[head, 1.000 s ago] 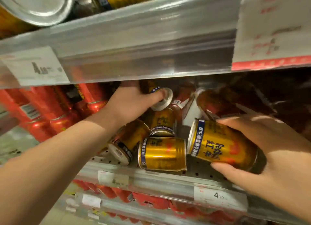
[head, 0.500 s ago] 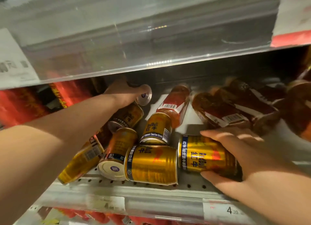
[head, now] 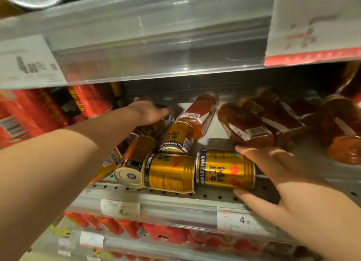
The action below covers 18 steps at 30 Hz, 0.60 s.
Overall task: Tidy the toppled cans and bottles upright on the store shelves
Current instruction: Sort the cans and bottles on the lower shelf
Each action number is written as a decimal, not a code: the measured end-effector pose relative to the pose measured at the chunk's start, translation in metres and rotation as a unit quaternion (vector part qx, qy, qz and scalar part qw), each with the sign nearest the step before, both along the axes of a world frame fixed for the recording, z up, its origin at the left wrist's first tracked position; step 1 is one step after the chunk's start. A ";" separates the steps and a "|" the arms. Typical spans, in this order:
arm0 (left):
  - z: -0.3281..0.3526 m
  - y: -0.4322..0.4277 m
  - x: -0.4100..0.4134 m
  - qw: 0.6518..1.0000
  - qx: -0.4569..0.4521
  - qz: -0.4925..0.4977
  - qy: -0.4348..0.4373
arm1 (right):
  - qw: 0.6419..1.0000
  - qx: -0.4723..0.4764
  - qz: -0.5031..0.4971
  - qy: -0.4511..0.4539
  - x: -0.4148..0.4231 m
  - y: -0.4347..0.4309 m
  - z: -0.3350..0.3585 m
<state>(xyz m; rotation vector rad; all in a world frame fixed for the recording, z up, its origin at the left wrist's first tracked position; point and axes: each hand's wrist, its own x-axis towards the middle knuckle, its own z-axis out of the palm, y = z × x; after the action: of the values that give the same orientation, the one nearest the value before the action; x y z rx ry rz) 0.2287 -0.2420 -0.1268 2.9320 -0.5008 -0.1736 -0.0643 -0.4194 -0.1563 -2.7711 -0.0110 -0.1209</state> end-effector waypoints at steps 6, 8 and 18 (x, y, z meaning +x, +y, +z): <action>0.000 0.011 -0.006 0.998 0.006 0.007 -0.057 | 0.993 -0.118 -0.022 -0.007 0.015 0.003 0.015; 0.000 0.010 -0.007 0.998 0.009 0.009 -0.059 | 0.991 -0.123 -0.048 -0.010 0.028 0.003 0.022; -0.004 0.016 -0.006 0.997 0.006 -0.027 -0.066 | 0.990 -0.112 0.000 -0.084 0.070 0.002 0.008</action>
<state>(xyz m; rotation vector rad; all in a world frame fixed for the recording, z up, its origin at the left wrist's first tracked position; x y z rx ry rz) 0.2227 -0.2263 -0.1310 2.9578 -0.5990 0.0110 0.0055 -0.4178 -0.1486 -2.9752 -0.0732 -0.3744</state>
